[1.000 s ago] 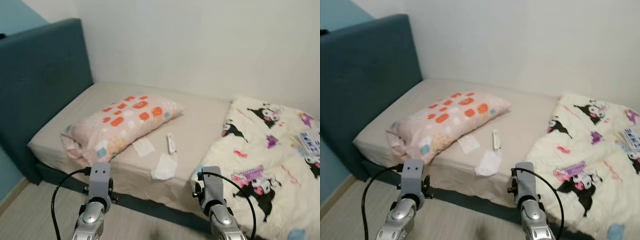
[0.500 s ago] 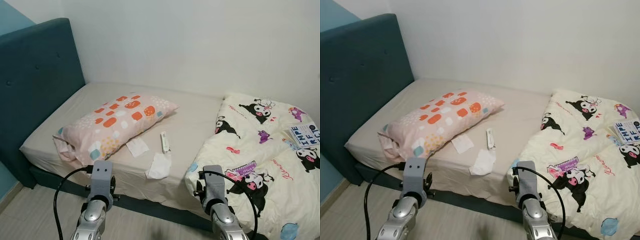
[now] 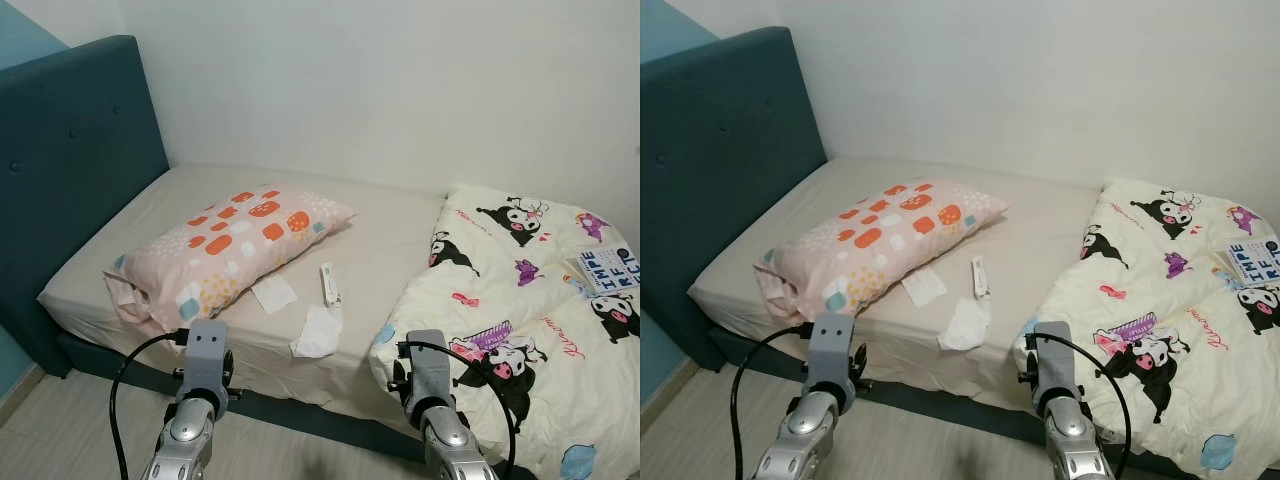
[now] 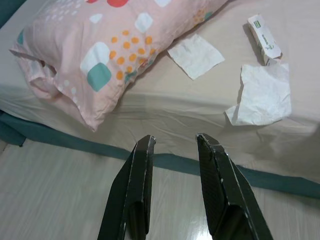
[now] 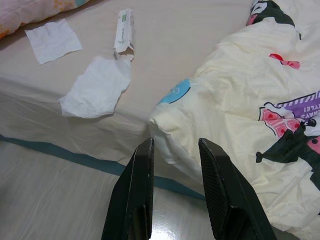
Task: Clean up the room
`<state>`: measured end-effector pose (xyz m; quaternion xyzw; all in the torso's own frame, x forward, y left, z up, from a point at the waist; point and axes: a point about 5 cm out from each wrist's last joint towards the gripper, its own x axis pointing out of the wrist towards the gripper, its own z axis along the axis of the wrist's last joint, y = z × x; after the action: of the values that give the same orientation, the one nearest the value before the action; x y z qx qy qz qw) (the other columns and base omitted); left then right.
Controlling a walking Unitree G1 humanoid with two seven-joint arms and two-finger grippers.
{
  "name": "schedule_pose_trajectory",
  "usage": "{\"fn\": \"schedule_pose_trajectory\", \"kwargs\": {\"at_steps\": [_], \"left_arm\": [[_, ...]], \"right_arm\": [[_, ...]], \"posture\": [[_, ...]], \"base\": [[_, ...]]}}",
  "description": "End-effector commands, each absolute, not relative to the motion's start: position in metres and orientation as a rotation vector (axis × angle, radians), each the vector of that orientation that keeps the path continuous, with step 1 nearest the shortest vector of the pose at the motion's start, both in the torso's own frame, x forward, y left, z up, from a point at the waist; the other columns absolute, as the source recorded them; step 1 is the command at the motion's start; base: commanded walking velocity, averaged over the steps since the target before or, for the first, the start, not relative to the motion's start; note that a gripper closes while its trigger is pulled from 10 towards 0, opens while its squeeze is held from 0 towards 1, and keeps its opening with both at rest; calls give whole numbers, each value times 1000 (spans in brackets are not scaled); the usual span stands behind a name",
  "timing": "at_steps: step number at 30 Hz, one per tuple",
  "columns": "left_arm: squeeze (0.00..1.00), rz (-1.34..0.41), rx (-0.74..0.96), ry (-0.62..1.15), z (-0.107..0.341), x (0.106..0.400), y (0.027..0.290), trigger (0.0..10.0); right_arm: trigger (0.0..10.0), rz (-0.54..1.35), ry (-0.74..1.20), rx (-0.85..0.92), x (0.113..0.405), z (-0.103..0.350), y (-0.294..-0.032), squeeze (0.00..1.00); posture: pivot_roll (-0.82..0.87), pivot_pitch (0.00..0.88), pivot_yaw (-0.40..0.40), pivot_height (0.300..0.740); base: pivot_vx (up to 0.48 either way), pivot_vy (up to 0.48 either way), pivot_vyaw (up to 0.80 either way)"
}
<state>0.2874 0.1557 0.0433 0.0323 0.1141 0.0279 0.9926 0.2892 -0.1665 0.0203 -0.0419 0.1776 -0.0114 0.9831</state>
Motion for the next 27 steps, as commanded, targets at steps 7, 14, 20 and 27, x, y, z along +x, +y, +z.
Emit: {"fn": "schedule_pose_trajectory", "kwargs": {"at_steps": [7, 14, 20, 27], "left_arm": [[0, 56, 64, 234, 40, 287, 154, 10000], [0, 58, 67, 235, 40, 287, 154, 10000], [0, 61, 70, 226, 41, 288, 155, 10000], [0, 63, 72, 222, 41, 288, 155, 10000]], "right_arm": [[10000, -28, 357, -37, 289, 20, -167, 0], [10000, -32, 358, -55, 289, 20, -168, 0], [10000, -36, 360, -71, 289, 19, -169, 0], [10000, -25, 356, -75, 289, 19, -168, 0]], "posture": [[-9, 63, -20, 740], [-9, 59, -18, 740], [-10, 54, -18, 740], [-11, 49, -17, 740]], "base": [[0, 0, -229], [0, 0, -800], [0, 0, -267], [0, 0, 0]]}}
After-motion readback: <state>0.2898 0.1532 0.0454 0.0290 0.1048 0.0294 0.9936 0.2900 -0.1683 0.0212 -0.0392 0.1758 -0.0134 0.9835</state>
